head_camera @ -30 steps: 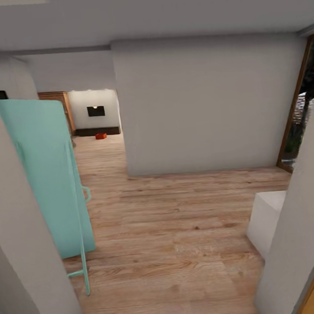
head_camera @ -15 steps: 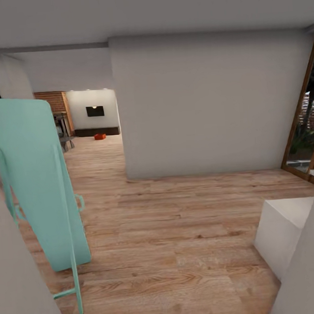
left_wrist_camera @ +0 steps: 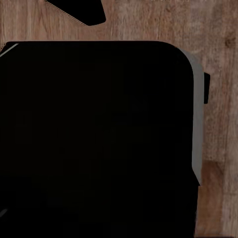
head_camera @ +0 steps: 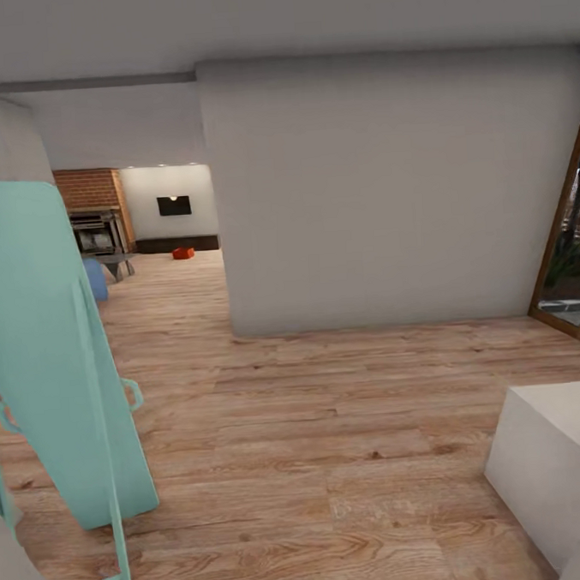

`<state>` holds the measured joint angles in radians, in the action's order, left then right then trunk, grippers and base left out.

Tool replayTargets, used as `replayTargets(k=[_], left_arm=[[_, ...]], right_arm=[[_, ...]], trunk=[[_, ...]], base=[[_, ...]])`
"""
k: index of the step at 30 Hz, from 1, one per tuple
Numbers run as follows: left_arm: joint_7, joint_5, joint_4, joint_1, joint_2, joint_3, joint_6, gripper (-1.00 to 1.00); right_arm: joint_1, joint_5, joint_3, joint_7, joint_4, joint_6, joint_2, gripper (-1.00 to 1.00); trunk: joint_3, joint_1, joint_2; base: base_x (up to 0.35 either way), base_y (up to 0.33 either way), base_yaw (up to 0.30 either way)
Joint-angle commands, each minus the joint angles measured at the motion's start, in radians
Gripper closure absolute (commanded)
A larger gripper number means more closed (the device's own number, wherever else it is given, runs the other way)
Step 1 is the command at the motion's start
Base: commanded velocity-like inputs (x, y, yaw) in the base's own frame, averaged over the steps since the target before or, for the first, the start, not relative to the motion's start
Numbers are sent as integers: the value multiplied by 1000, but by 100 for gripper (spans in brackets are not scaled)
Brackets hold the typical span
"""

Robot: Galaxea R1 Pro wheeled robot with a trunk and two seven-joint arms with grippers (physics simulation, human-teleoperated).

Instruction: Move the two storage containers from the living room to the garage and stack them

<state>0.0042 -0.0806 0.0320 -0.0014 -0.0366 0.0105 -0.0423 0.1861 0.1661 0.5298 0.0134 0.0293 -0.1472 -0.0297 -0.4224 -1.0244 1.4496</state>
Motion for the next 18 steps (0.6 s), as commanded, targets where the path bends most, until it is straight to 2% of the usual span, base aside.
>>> replayTargets(k=[1,18], left_arm=[[0,-8,0,0,0,0,-2,-100],[1,-8,0,0,0,0,-2,-100]], right_arm=[[1,10,9,0,3,-6,1,-100],[-26,9,9,-10,4,-20,1,-100]], trunk=[[-1,-1,0],[-1,-1,0]], base=[[323,0,0],[323,0,0]])
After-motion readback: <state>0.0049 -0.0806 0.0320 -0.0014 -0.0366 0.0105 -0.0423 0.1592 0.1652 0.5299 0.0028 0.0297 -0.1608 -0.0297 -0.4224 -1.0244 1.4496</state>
